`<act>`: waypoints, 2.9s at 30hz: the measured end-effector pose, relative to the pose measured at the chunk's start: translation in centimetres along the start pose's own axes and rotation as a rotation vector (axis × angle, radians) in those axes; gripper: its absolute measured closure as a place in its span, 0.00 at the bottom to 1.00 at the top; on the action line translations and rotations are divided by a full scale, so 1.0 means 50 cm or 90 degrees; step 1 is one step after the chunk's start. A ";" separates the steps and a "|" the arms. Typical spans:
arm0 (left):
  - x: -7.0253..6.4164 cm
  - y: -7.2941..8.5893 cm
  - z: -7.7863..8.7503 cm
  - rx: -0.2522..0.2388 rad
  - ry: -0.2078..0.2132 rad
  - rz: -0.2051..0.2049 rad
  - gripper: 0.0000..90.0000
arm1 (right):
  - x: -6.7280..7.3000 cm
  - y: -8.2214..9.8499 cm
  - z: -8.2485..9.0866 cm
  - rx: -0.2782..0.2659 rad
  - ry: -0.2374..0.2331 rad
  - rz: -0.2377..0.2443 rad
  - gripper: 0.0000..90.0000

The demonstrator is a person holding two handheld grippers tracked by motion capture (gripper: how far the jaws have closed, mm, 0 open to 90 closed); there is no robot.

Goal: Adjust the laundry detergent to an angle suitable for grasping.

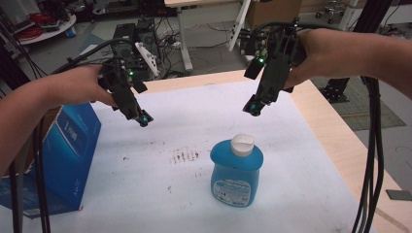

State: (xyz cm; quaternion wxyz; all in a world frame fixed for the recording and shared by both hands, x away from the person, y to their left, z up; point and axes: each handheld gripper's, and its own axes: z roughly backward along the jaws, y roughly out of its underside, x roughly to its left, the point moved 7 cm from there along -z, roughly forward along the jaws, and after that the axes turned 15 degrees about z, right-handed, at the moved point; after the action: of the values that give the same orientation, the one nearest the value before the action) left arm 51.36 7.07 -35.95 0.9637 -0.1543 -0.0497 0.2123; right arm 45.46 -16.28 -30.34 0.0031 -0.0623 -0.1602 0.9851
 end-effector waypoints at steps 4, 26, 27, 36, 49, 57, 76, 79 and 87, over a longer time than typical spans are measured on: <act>0.000 -0.002 0.002 -0.007 0.000 0.002 0.03 | 0.003 0.000 0.007 -0.004 0.008 -0.001 0.01; -0.024 0.012 0.005 -0.012 0.003 -0.011 0.03 | 0.054 0.052 0.029 -0.057 0.031 -0.069 0.01; -0.025 0.013 0.005 -0.013 0.002 -0.014 0.03 | 0.057 0.055 0.029 -0.062 0.031 -0.072 0.01; -0.027 0.015 0.003 -0.016 0.002 -0.016 0.03 | 0.096 0.074 0.024 -0.085 0.038 -0.087 0.01; -0.035 0.021 -0.003 -0.019 0.004 -0.027 0.03 | 0.154 0.089 0.008 -0.140 0.042 -0.108 0.01; -0.037 0.026 -0.006 -0.025 0.003 -0.024 0.03 | 0.189 0.095 -0.022 -0.186 0.034 -0.133 0.01; -0.044 0.036 -0.011 -0.028 0.001 -0.024 0.03 | 0.240 0.115 -0.093 -0.263 0.098 -0.141 0.01; -0.044 0.039 -0.012 -0.029 0.001 -0.024 0.03 | 0.248 0.114 -0.104 -0.275 0.096 -0.142 0.01; -0.046 0.046 -0.016 -0.029 0.004 -0.019 0.03 | 0.265 0.113 -0.135 -0.303 0.079 -0.153 0.01</act>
State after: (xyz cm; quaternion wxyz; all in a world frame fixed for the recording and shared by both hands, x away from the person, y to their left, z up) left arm 48.49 7.86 -37.51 0.9631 -0.1760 -0.0541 0.1964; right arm 33.24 -19.16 -40.08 0.1148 -0.1021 -0.3931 0.9066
